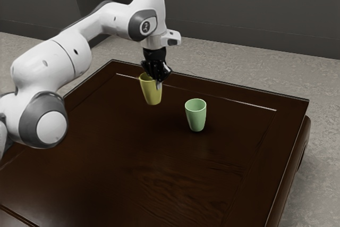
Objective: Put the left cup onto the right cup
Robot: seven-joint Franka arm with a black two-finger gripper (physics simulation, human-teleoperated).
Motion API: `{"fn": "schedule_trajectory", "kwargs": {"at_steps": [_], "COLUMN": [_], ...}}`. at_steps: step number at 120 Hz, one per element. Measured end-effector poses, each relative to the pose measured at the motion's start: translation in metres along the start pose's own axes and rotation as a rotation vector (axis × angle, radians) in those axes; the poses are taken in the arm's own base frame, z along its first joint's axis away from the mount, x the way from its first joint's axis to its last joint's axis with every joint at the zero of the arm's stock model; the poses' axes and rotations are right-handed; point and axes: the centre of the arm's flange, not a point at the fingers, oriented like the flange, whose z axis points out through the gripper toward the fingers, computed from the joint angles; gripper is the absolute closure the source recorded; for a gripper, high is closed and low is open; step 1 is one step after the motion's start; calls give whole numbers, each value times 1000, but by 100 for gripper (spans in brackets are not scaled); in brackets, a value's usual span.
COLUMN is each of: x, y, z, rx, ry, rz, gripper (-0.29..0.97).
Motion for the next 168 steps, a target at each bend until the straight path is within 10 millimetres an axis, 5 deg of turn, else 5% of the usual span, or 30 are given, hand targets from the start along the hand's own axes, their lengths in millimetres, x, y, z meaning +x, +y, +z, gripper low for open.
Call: {"fn": "schedule_trajectory", "kwargs": {"at_steps": [29, 83, 168], "x": [8, 11, 19], "y": [15, 118, 120], "z": [-13, -50, -30], "rx": [18, -5, 42], "ry": [64, 135, 147], "rz": [20, 140, 104], "gripper": [79, 79, 78]}}
